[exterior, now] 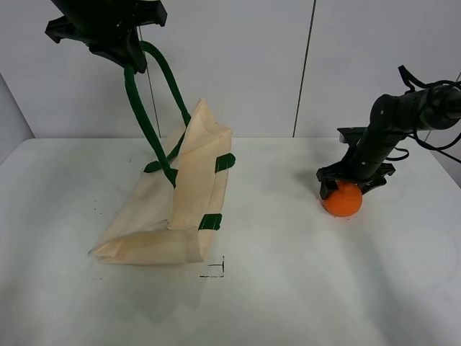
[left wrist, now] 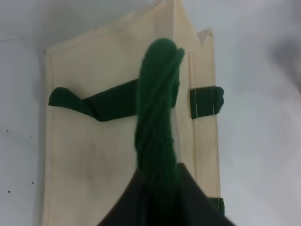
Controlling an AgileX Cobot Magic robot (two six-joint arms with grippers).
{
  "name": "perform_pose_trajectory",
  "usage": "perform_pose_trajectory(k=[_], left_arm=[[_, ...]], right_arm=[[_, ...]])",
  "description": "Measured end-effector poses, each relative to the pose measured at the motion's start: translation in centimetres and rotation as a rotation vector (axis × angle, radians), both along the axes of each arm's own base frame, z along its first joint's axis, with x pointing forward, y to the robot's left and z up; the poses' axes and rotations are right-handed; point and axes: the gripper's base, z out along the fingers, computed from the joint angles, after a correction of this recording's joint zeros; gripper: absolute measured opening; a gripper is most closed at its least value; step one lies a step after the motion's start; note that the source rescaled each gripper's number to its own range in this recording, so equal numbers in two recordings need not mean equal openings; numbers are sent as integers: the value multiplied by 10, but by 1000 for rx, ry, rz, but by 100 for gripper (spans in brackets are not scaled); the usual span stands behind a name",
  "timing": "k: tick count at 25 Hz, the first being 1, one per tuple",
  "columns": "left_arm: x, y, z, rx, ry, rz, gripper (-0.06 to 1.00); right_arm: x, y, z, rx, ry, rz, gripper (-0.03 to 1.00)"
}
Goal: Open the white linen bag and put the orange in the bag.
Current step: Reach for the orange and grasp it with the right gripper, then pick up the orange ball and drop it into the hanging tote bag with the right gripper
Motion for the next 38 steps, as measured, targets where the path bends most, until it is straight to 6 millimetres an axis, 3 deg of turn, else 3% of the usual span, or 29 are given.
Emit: perform_pose_trajectory(k=[1, 2, 4, 5, 6, 10, 14, 18, 21, 30, 33, 38], left_arm=[[0, 0, 0, 0, 0, 0, 0], [0, 0, 0, 0, 0, 0, 0], [0, 0, 0, 3, -1, -5, 0], [0, 0, 0, 6, -3, -11, 0], [0, 0, 0, 9, -4, -17, 0], [0, -1, 0, 7, -3, -24, 0], [0, -1, 0, 7, -3, -27, 0], [0, -1, 0, 7, -3, -27, 0], [-1, -1, 1, 6, -4, -27, 0], [-9, 1, 11, -13, -19, -32, 0], [-10, 1, 11, -15, -16, -33, 0], [-10, 1, 11, -15, -15, -33, 0]], right_arm=[[0, 0, 0, 1, 5, 1, 79], [-1, 0, 0, 1, 12, 3, 65], [-2, 0, 0, -1, 25, 23, 20], [-2, 0, 5, 0, 21, 30, 6], [-3, 1, 8, 1, 18, 36, 0], [-8, 4, 36, 43, -15, 52, 1], [-17, 18, 82, 201, -87, 74, 1], [-31, 42, 120, 340, -150, 154, 1], [-41, 66, 137, 428, -167, 214, 1], [-69, 159, 147, 562, -202, 411, 1], [-69, 172, 143, 575, -220, 409, 1], [-62, 177, 130, 595, -214, 369, 1]])
